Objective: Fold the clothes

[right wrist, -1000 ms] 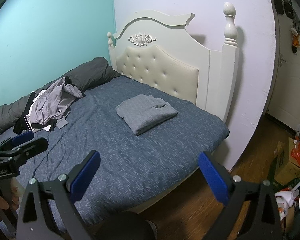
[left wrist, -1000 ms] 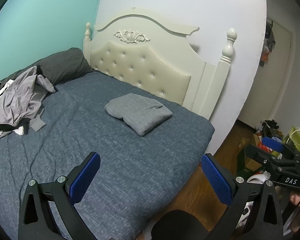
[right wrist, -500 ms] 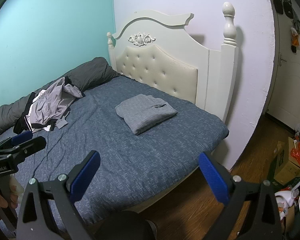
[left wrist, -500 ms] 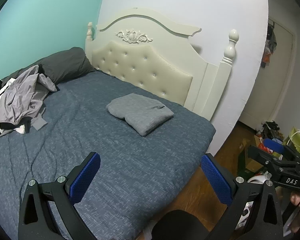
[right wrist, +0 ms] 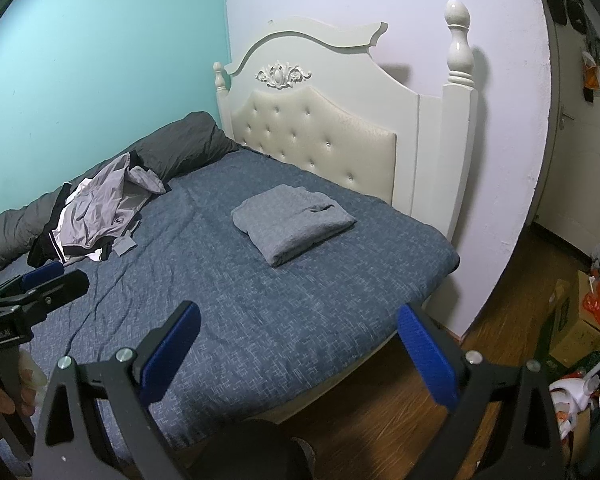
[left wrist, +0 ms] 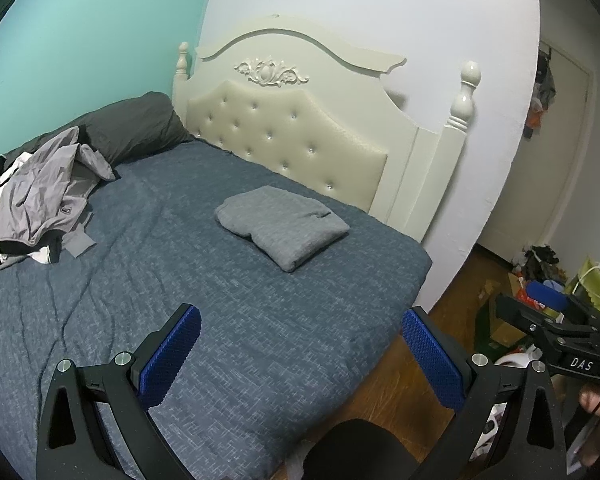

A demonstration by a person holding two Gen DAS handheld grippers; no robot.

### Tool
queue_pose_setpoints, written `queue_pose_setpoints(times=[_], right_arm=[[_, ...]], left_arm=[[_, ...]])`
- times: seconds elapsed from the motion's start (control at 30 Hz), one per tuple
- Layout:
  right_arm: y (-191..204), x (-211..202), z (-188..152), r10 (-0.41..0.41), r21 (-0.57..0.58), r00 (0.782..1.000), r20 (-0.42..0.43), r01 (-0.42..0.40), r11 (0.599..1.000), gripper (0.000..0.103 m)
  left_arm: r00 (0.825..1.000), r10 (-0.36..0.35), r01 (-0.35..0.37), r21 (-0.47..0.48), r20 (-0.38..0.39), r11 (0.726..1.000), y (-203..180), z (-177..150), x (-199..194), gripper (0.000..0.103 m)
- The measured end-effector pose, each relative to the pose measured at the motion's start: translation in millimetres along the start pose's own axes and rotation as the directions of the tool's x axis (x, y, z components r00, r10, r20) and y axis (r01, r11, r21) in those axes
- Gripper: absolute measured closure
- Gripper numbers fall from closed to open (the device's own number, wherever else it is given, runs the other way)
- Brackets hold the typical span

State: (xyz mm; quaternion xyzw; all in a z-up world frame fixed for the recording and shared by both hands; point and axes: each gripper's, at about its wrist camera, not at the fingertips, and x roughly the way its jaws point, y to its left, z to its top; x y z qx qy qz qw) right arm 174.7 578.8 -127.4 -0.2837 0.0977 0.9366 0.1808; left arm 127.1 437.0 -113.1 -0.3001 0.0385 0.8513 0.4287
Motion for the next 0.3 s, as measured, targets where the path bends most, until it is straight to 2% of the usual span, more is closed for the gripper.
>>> queue_pose_setpoints(times=[0.3], right_arm=[[-1.7,-0.7,-0.6,-0.003,0.002,1.0,0.001,0.003,1.0,0.003]], left_arm=[[1.0,0.005,-0.005,0.0,-0.005,1.0,-0.1,-1.1,1.8,0.0]])
